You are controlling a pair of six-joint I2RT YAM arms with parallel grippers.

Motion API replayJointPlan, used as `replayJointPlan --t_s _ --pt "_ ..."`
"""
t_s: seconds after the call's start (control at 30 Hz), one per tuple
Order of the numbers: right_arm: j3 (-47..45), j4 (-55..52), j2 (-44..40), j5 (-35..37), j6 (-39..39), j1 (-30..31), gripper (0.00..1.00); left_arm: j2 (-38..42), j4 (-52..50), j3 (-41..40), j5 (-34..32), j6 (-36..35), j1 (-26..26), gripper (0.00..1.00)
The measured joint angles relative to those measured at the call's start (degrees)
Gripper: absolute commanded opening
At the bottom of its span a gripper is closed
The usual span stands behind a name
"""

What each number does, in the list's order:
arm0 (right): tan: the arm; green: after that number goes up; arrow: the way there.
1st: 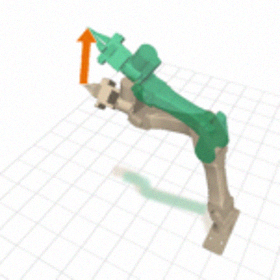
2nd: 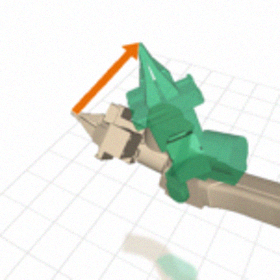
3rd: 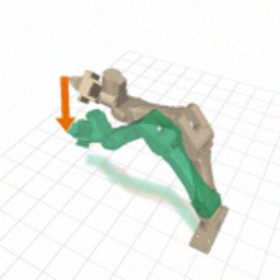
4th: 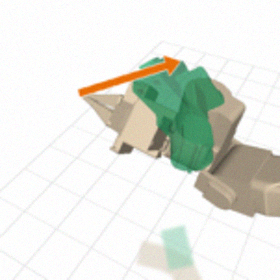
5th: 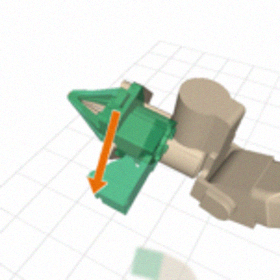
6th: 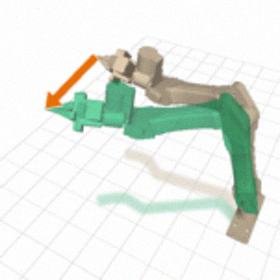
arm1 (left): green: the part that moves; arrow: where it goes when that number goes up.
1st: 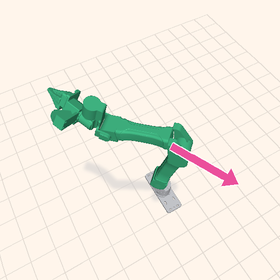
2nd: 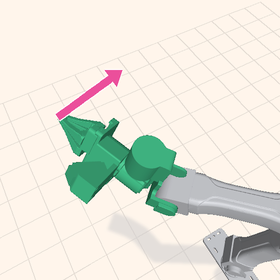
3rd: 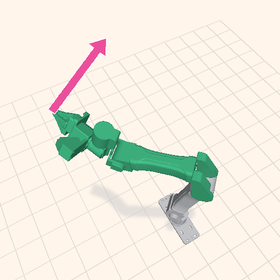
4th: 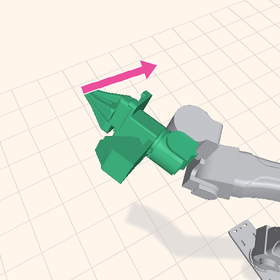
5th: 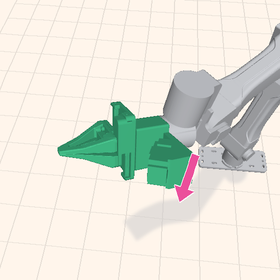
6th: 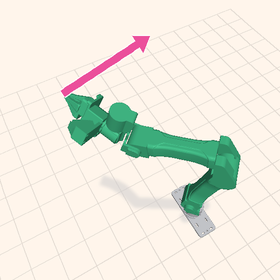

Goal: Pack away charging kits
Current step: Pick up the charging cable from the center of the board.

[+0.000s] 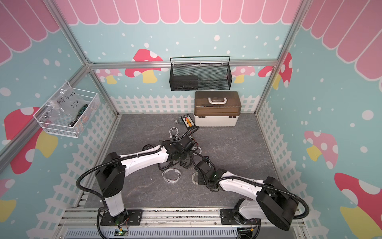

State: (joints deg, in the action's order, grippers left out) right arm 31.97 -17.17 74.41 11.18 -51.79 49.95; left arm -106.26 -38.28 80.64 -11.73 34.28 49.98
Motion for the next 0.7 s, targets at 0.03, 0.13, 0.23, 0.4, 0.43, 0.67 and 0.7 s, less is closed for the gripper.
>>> replayJointPlan --t_s 0.03,0.13,0.23,0.4,0.43,0.67,0.7 --pt "0.28 0.00 0.68 0.00 -0.13 0.33 0.40 0.22 -0.02 -0.04 0.00 0.00 -0.09 0.00" --pt "0.59 -0.02 2.21 0.31 -0.66 1.29 0.36 0.76 0.00 -0.07 0.00 0.02 -0.24 0.00" --pt "0.59 -0.15 2.45 1.01 -1.29 2.16 0.30 1.11 0.02 -0.04 0.02 0.02 -0.37 0.00" --pt "0.57 -0.15 2.38 1.57 -2.58 2.54 0.20 1.16 0.00 -0.04 0.33 0.02 -0.37 0.00" --pt "0.57 -0.17 2.23 1.64 -2.75 2.58 0.19 1.16 0.02 -0.04 0.46 0.02 -0.37 0.00" --pt "0.28 -1.68 -4.92 4.46 -1.99 2.58 0.11 2.32 0.68 -1.33 2.86 0.04 -0.35 0.00" --pt "0.35 -1.84 -6.58 5.05 -1.51 2.49 0.11 2.73 0.79 -1.75 3.23 0.09 -0.35 0.00"
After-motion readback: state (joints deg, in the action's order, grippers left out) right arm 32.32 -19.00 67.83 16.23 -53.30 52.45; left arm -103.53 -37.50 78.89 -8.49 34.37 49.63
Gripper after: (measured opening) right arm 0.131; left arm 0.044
